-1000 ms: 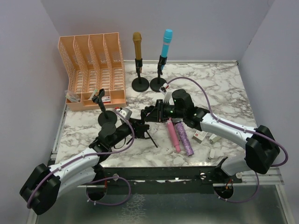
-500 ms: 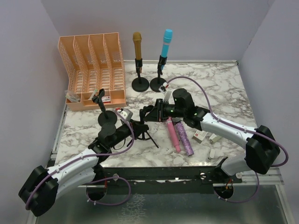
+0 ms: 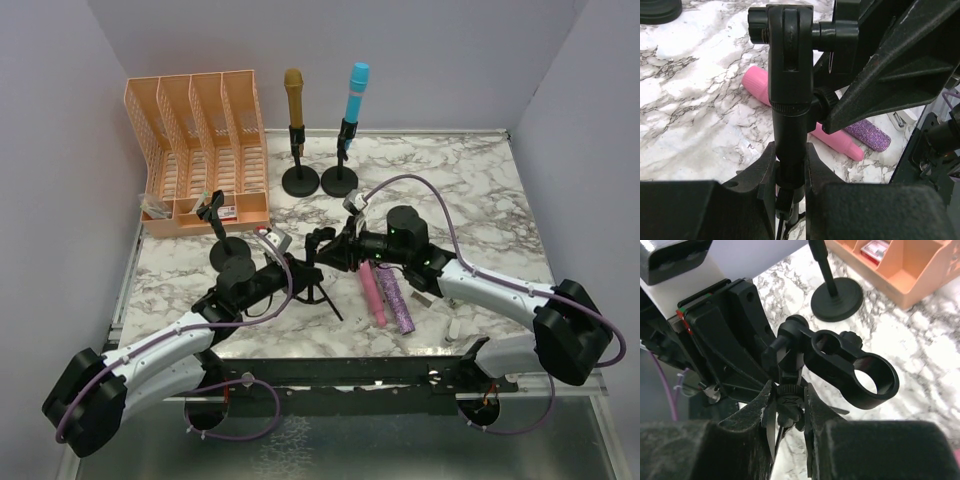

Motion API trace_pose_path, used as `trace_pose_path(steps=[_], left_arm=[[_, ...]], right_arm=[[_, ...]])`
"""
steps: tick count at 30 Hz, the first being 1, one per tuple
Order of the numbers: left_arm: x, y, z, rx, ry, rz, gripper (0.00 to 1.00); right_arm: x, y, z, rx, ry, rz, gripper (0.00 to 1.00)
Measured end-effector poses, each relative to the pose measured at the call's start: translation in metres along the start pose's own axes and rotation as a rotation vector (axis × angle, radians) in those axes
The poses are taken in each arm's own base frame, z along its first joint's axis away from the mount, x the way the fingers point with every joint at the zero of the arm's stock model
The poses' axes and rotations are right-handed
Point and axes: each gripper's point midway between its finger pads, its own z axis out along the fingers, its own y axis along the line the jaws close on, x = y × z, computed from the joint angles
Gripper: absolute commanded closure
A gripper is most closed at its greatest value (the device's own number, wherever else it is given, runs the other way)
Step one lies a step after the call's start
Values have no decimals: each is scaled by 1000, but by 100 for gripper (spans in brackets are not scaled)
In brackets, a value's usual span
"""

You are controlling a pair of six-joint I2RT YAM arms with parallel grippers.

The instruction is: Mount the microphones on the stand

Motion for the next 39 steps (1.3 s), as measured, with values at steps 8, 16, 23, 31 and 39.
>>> trace_pose_path(steps=[8,16,23,31,39], left_arm=[[-8,0,3,-3,-12,5,100],[-14,1,4,-16,-27,21,100],[-20,-1,6,-13,-36,21,100],[-26,-3,7,-8,-49,13,100],[-25,-3,7,-7,-44,8,100]], right_arm=[[-20,-10,0,109,-40,92,45],[-31,-1,-15,178,-133,506,44],[-35,6,-16,167,-157,696,56],[-29,3,-9,164,-146,723,59],[-23,-3,-2,169,-129,687,79]])
